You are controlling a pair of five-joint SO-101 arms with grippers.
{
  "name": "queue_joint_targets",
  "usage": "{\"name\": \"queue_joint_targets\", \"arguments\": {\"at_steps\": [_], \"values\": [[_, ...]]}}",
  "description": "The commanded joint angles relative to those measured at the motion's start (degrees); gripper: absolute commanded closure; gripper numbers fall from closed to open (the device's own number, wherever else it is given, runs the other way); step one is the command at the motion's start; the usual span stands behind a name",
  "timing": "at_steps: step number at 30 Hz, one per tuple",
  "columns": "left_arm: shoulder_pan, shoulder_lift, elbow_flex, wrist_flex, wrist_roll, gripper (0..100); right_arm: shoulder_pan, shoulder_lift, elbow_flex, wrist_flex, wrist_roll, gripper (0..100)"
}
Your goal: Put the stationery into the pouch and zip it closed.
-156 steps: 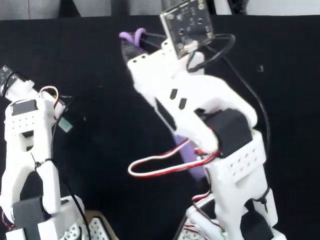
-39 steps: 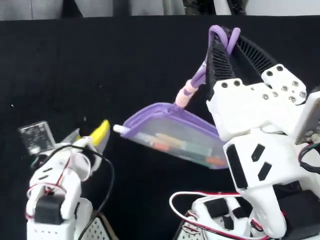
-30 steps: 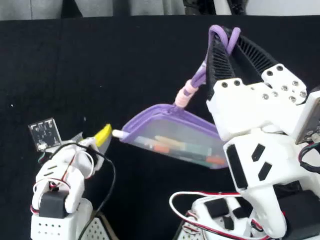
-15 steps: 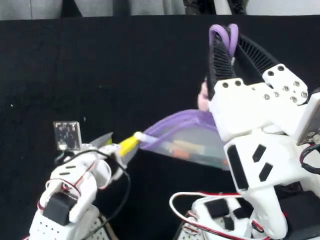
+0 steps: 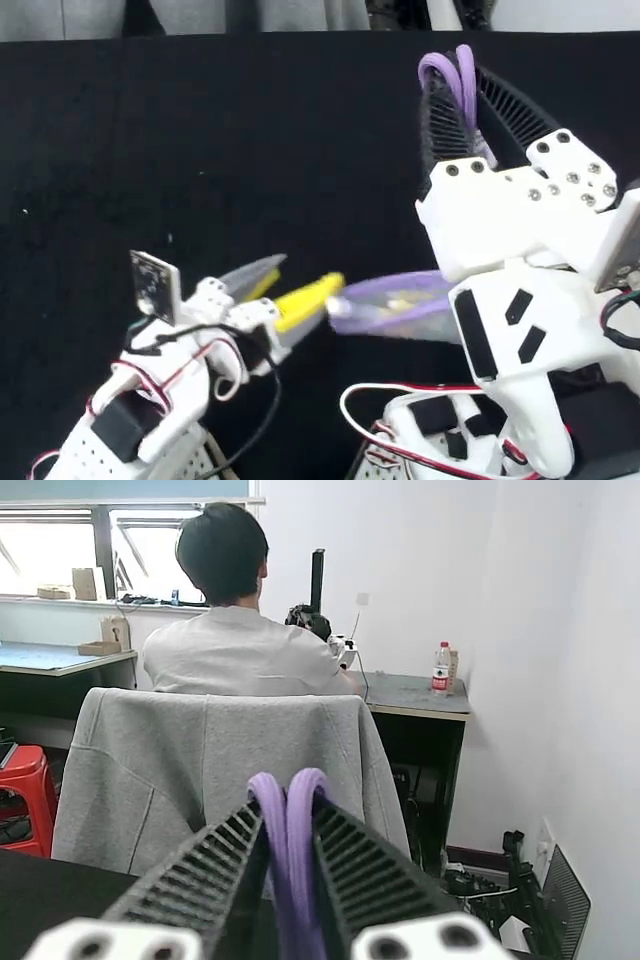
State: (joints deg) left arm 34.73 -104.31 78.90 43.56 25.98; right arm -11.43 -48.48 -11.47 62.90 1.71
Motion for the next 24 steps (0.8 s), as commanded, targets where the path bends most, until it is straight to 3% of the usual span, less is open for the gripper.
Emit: {"name": "queue_joint_targets", "arguments": {"at_steps": [1, 8, 11, 16, 18, 24], "values": [[8.2, 0.6, -1.8, -4.9, -0.3, 72, 0.5, -0.1, -1.9, -1.5, 0.1, 98.7], [11.8, 2.1, 4.5, -20.7, -9.6, 76, 0.5, -0.1, -1.9, -1.5, 0.0, 98.7], [11.1, 6.9, 3.8, -22.9, -10.1, 76, 0.5, -0.1, -1.9, -1.6, 0.0, 98.7], [0.2, 17.1, -2.0, -22.6, -6.6, 76, 0.6, 0.7, -1.9, -1.9, 0.0, 98.7], [-5.2, 19.7, -5.8, -18.7, -4.7, 76, 0.8, 2.2, -1.9, -2.5, 0.0, 98.7], [-15.6, 20.6, -21.1, 3.9, -4.4, 76, 0.9, 4.6, -2.3, -3.0, 0.1, 98.7]]}}
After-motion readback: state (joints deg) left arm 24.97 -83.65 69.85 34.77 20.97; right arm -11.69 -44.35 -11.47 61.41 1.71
